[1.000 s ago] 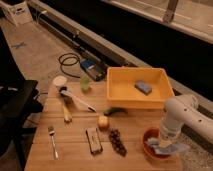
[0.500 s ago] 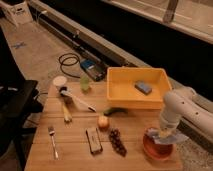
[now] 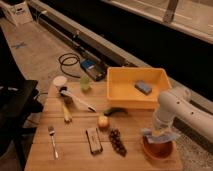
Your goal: Wipe red bowl with towel
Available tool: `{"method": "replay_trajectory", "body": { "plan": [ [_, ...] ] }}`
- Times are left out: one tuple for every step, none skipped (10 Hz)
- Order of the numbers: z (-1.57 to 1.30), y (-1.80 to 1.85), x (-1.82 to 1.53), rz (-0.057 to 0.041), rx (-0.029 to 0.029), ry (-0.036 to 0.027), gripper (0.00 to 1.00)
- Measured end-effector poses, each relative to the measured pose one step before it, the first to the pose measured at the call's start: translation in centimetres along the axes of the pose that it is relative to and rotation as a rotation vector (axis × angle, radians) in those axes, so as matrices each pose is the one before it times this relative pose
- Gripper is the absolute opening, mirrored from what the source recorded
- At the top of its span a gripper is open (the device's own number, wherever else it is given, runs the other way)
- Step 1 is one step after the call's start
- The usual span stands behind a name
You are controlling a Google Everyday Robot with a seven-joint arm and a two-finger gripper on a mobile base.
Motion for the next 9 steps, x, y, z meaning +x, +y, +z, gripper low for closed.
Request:
{"method": "replay_trajectory", "body": {
  "plan": [
    [0.122,0.932,0.146,-0.00257,-0.00822,0.00262,0.0],
    [0.191,0.853,0.354,0.00347,-0.01596,0.00769,0.0],
    [0.166,0.432,0.511,0.00775,-0.01644,0.01174,0.0],
    [0.054,0.156,0.423,0.00886,-0.00913,0.00805,0.0],
    [0.091,0.027,0.908,0.0175,-0.00985,0.01085,0.0],
    [-0.082,-0.218,0.923,0.01775,0.00003,0.0075,0.0],
    [-0.223,-0.703,0.189,0.00726,0.00765,0.00639,0.0],
    [-0.302,-1.133,-0.052,0.00574,0.01219,0.00118,0.0],
    [-0.327,-1.289,-0.335,-0.00151,0.01337,-0.00239,0.0]
  ]
}}
